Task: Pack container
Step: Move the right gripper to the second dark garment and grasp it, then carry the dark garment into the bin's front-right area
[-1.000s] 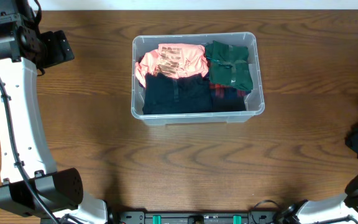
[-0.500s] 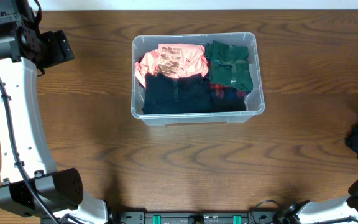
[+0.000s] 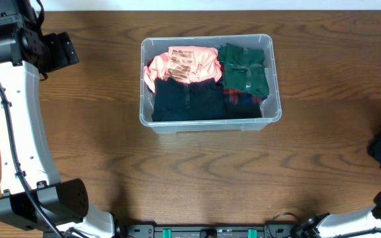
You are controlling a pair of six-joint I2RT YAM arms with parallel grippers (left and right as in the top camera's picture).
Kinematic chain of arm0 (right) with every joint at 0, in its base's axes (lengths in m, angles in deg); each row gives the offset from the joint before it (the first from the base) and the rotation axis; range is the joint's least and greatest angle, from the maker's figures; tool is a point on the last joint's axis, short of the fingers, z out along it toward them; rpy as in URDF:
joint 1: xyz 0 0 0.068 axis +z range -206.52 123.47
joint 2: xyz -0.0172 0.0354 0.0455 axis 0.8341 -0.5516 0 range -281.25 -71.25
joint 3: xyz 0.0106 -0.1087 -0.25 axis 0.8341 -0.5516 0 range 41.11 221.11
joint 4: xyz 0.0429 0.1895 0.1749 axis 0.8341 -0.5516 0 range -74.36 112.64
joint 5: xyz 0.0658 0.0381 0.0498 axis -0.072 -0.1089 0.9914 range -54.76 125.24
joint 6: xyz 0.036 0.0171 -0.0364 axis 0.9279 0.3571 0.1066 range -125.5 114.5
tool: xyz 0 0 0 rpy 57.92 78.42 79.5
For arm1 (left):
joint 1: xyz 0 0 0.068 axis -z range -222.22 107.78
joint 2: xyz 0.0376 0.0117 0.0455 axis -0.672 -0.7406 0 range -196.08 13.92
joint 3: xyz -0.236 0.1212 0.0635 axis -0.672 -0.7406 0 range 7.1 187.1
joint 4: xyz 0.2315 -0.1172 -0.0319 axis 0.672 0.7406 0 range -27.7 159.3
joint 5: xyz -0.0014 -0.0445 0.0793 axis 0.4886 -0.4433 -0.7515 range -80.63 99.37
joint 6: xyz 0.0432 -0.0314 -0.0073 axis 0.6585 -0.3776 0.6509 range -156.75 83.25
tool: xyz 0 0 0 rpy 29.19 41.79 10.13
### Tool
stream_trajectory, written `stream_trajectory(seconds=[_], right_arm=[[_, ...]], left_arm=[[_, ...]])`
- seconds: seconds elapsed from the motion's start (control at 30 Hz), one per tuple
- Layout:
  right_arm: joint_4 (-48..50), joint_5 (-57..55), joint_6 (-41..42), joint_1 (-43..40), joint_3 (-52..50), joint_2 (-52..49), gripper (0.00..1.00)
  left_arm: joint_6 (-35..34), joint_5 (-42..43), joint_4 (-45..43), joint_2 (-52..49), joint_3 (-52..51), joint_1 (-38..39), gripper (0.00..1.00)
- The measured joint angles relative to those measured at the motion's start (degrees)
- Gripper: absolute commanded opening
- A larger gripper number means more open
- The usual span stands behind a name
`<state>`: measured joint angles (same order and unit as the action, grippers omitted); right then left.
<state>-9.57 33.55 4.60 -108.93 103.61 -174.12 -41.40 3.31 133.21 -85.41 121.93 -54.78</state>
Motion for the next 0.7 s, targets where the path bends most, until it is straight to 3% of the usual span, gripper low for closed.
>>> stream_trajectory(seconds=[0.13,0.23,0.47,0.7], right_arm=[[0.9,-0.9,2.1,0.0,-0.6,-1.0,0.34],[0.8,-2.2,2.9,-0.1,-0.6,-1.4,0.01],[0.3,-4.6,4.4,2.2,-0.2,-1.3,0.01],[-4.8,0.7,4.9,14.4,3.9,-1.3,0.01]], left_arm=[[0.0,0.0,0.0,0.0,0.0,0.0,0.98],[0.0,0.0,0.0,0.0,0.0,0.0,0.98],[0.0,0.0,0.0,0.0,0.0,0.0,0.98],[0.0,0.0,0.0,0.0,0.0,0.0,0.98]])
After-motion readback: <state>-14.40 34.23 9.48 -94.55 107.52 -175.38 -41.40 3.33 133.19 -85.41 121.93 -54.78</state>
